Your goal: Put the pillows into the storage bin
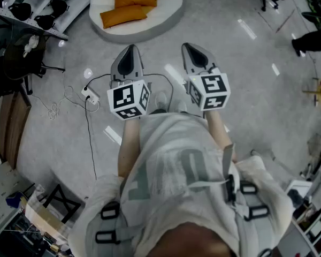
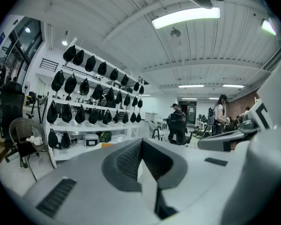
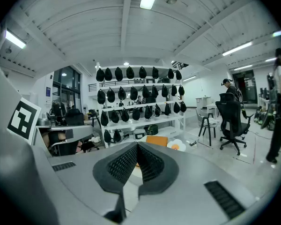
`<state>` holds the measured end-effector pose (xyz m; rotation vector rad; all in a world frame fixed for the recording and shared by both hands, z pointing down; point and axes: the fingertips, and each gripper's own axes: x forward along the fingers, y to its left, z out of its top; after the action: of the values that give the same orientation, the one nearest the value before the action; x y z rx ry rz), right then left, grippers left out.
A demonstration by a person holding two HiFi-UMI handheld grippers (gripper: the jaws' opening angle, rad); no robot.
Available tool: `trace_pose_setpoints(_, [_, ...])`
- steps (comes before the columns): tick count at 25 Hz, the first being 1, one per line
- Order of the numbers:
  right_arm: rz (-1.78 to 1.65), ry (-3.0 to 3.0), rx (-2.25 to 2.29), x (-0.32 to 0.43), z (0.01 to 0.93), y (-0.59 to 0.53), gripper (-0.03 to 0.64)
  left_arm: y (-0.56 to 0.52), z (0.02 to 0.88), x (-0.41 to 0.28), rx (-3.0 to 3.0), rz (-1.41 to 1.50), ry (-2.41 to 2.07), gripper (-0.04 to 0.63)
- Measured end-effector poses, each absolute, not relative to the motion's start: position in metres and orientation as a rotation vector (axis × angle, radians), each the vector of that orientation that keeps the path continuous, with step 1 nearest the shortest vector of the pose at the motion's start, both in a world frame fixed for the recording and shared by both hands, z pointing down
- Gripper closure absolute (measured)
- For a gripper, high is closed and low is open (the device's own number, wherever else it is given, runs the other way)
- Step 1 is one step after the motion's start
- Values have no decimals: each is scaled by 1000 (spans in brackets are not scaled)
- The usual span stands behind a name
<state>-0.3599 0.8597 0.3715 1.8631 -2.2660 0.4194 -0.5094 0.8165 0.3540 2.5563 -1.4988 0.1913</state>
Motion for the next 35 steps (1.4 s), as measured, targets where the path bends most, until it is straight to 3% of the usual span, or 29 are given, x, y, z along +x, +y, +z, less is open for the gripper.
trace_pose_setpoints(25, [493,-2169,1945,-382,395,821,609,771,380,-545,2541,194,-1386,589])
trace_pose_setpoints(35, [538,-2126,1938,-358,408,785,609,729,392,-513,2531,211,-1323,589])
